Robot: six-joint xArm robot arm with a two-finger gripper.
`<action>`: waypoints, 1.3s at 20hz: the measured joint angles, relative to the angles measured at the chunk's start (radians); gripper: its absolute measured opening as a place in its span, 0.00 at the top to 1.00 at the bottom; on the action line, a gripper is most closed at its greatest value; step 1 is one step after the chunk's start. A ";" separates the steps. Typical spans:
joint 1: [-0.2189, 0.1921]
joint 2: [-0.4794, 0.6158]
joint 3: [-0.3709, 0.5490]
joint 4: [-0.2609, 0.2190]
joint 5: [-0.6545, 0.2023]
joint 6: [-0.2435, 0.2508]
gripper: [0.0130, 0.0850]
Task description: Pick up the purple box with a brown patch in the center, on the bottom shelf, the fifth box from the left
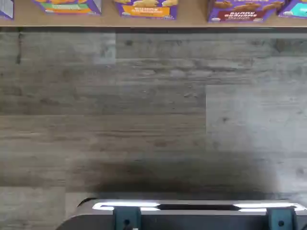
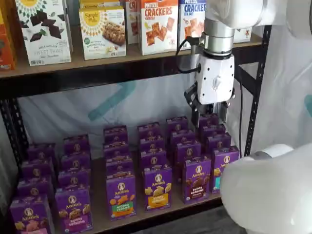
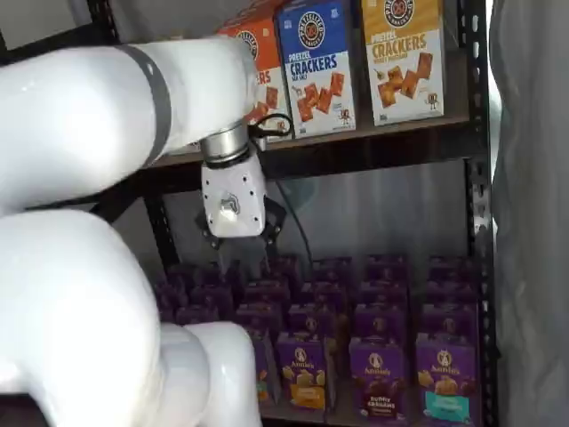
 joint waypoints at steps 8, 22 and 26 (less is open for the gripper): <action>0.053 0.021 -0.006 -0.086 0.013 0.064 0.00; 0.034 0.099 0.093 -0.110 -0.220 0.070 0.00; -0.005 0.156 0.121 -0.075 -0.321 0.023 0.00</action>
